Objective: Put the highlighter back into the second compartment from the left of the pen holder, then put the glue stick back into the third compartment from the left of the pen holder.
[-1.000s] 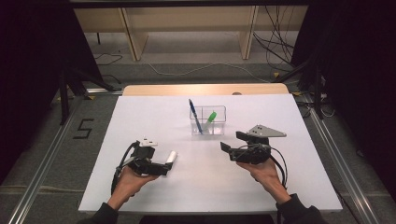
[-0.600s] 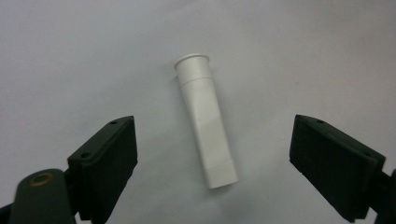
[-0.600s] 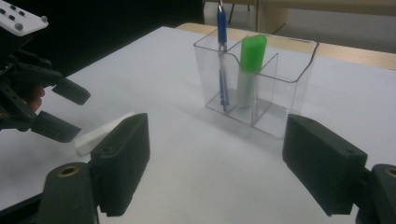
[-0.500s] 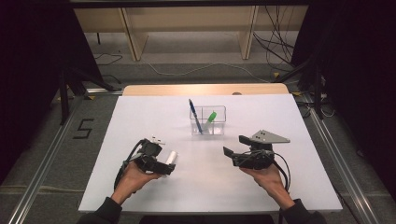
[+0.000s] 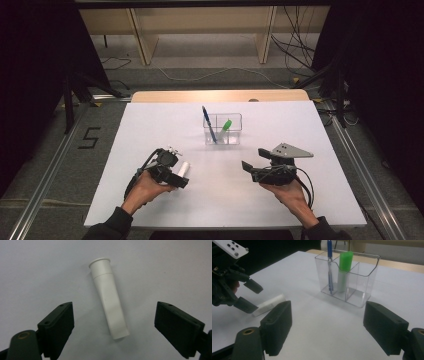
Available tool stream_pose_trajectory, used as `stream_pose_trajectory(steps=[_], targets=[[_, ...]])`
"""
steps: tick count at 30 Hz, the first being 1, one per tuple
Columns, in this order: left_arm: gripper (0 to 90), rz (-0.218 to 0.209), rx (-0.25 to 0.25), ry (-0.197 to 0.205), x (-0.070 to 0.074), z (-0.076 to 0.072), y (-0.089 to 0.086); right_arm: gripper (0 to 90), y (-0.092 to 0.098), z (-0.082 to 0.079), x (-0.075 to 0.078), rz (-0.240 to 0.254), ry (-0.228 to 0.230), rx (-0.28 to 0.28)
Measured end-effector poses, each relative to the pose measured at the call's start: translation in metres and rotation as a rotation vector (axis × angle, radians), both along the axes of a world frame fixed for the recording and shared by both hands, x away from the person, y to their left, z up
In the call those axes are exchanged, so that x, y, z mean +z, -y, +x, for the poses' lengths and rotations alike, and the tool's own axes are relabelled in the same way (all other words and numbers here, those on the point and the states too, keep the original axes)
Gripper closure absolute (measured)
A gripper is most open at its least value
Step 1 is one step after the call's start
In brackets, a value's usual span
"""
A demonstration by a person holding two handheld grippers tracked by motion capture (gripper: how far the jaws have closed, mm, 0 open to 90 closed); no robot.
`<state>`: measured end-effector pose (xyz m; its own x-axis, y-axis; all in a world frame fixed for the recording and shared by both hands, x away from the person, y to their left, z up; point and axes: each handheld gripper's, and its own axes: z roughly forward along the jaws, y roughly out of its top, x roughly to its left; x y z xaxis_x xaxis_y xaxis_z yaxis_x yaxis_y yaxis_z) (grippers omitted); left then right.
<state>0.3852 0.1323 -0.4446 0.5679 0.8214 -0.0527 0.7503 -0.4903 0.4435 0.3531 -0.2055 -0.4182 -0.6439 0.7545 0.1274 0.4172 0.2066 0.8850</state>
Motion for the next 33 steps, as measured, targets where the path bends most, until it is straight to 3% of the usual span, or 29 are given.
stream_pose_trajectory(steps=[4, 17, 27, 33], targets=[[16.8, 0.025, -0.025, -0.012, 0.001, 0.002, 0.000, 24.1, 0.001, -0.001, -0.001, 0.002, 0.000, 0.000], [20.8, 0.049, -0.045, -0.055, 0.000, 0.009, 0.005, 24.0, 0.003, -0.003, -0.004, -0.002, -0.007, 0.001], [23.7, 0.067, -0.041, -0.081, -0.004, 0.013, 0.009, 24.0, 0.003, -0.005, -0.004, -0.005, -0.008, -0.002], [29.8, 0.073, -0.045, -0.095, -0.006, 0.016, 0.010, 24.0, 0.004, -0.005, -0.005, -0.005, -0.011, -0.004]])
